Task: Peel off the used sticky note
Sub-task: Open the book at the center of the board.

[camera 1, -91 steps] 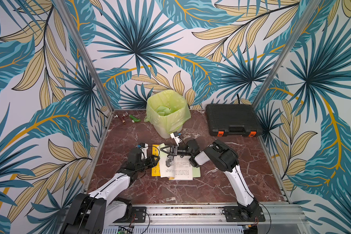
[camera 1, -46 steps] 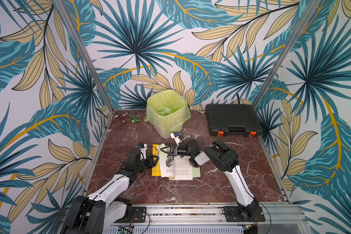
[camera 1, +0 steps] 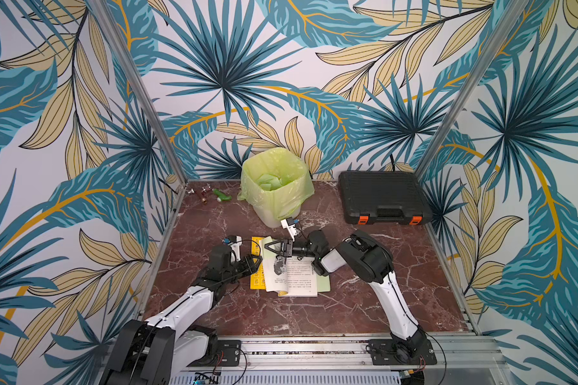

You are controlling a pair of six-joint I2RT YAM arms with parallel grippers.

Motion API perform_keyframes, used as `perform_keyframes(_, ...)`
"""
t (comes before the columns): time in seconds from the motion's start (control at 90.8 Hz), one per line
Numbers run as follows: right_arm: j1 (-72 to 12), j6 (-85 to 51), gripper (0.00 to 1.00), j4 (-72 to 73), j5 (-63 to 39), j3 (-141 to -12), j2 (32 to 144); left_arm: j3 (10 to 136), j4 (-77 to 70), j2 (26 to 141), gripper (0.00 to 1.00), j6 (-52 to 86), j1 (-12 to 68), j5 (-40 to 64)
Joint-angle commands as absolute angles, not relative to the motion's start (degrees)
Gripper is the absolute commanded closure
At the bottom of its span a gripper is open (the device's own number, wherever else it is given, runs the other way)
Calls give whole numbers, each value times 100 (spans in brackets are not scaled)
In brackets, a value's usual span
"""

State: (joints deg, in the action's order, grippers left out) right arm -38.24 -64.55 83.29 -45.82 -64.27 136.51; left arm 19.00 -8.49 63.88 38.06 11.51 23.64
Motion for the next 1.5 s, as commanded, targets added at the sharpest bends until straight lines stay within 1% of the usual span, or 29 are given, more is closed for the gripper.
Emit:
perform_keyframes(0.0, -3868, -6315, 100, 8209, -4610, -6287, 13465, 2028, -1160, 6475, 52, 3865, 1107, 2442)
perform_keyframes(0.385, -3869, -6251, 100, 8210, -4632, -6198, 13382, 2097, -1442, 6776, 51, 3961, 1031, 2395)
perform_keyframes(0.628, -3873, -6245, 100, 8209, -4636, -6186, 13388, 2162, -1671, 6972, 47, 4054, 1024, 2528)
perform_keyframes(0.749, -3868, -6234, 100, 8209, -4635, -6182, 13391, 2156, -1757, 7034, 43, 4083, 1020, 2557)
perform_keyframes(0.936, -3871, -6238, 100, 8209, -4638, -6175, 13387, 2153, -1872, 7135, 41, 4115, 1011, 2570)
perform_keyframes(1.024, -3869, -6231, 100, 8209, -4641, -6174, 13370, 2162, -1931, 7221, 41, 4114, 1011, 2583)
perform_keyframes(1.19, -3867, -6211, 100, 8213, -4629, -6138, 13325, 2167, -2056, 7426, 46, 4123, 1013, 2632)
perform_keyframes(1.487, -3874, -6186, 100, 8209, -4598, -6059, 13198, 2204, -2158, 7630, 48, 4104, 1011, 2693)
